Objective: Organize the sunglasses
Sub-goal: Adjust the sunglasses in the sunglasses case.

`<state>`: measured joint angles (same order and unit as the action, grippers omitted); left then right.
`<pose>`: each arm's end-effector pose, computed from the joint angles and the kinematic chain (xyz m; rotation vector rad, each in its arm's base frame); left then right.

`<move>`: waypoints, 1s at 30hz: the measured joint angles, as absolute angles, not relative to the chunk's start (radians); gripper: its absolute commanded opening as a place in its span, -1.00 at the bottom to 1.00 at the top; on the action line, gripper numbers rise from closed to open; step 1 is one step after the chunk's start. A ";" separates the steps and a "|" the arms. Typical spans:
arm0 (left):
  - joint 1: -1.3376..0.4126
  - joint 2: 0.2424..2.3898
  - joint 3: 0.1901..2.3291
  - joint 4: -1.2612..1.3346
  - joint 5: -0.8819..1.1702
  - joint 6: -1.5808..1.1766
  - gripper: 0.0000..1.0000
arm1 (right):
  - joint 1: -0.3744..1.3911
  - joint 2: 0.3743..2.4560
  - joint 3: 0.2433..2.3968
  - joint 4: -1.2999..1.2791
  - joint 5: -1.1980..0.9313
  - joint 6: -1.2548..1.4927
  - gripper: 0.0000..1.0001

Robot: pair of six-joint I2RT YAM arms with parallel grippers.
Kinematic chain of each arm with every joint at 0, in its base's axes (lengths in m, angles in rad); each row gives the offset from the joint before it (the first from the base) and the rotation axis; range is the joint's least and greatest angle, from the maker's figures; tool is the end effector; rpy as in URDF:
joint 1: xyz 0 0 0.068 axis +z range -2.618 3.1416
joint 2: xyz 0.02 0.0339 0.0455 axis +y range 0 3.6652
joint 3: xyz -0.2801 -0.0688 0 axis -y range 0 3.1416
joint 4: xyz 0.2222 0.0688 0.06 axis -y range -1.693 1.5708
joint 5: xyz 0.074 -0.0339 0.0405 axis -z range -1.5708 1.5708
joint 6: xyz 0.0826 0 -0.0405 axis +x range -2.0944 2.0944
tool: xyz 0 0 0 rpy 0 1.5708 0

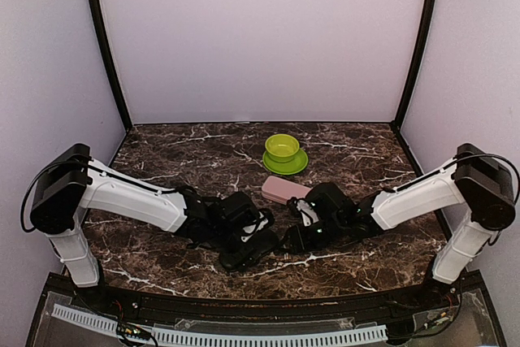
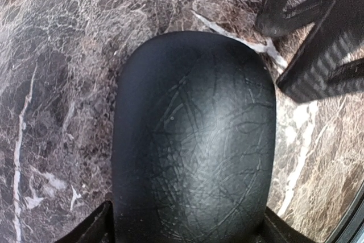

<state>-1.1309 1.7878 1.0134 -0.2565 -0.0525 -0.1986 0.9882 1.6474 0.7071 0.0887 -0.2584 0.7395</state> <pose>0.1579 -0.3253 0.1403 1.1770 2.3822 -0.3986 0.1597 0.2807 0.1329 -0.4639 2.6524 0.9957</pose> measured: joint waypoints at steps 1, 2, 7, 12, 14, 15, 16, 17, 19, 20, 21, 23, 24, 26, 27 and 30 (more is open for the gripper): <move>-1.131 1.788 1.013 -0.257 -0.051 -0.200 0.49 | 0.990 1.653 0.707 0.100 -0.260 0.741 -0.13; -1.131 1.788 1.013 -0.256 -0.050 -0.202 0.47 | 0.992 1.659 0.707 0.113 -0.263 0.744 -0.14; -1.131 1.788 1.013 -0.256 -0.044 -0.213 0.28 | 1.003 1.686 0.711 0.167 -0.266 0.764 -0.16; -1.131 1.788 1.013 -0.256 -0.042 -0.222 0.04 | 1.022 1.707 0.732 0.172 -0.259 0.764 -0.18; -1.131 1.788 1.013 -0.256 -0.042 -0.224 -0.08 | 1.028 1.710 0.736 0.171 -0.254 0.763 -0.18; -1.131 1.788 1.013 -0.256 -0.042 -0.225 -0.11 | 1.030 1.710 0.736 0.171 -0.250 0.762 -0.18; -1.131 1.788 1.013 -0.255 -0.043 -0.226 -0.12 | 1.031 1.711 0.738 0.170 -0.249 0.760 -0.18; -1.131 1.788 1.013 -0.255 -0.043 -0.226 -0.13 | 1.033 1.711 0.739 0.168 -0.246 0.760 -0.18; -1.131 1.787 1.013 -0.255 -0.044 -0.226 -0.14 | 1.037 1.711 0.741 0.165 -0.239 0.757 -0.19; -1.131 1.787 1.012 -0.254 -0.044 -0.226 -0.16 | 1.039 1.711 0.742 0.163 -0.234 0.755 -0.20; -1.131 1.787 1.011 -0.252 -0.044 -0.226 -0.19 | 1.041 1.712 0.743 0.161 -0.231 0.752 -0.21; -1.131 1.784 1.007 -0.246 -0.044 -0.229 -0.23 | 1.045 1.717 0.750 0.155 -0.220 0.742 -0.24; -1.131 1.784 1.005 -0.244 -0.044 -0.229 -0.25 | 1.047 1.719 0.753 0.153 -0.216 0.738 -0.25; -1.131 1.782 1.001 -0.239 -0.044 -0.233 -0.27 | 1.052 1.723 0.759 0.150 -0.207 0.733 -0.27; -1.131 1.780 0.999 -0.236 -0.044 -0.234 -0.27 | 1.055 1.725 0.762 0.148 -0.202 0.729 -0.28; -1.131 1.777 0.993 -0.229 -0.043 -0.240 -0.28 | 1.064 1.730 0.771 0.138 -0.183 0.715 -0.29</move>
<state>-1.1305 1.7767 0.9928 -0.2287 -0.0429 -0.2401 1.0637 1.7298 0.7708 0.1379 -0.1833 0.7147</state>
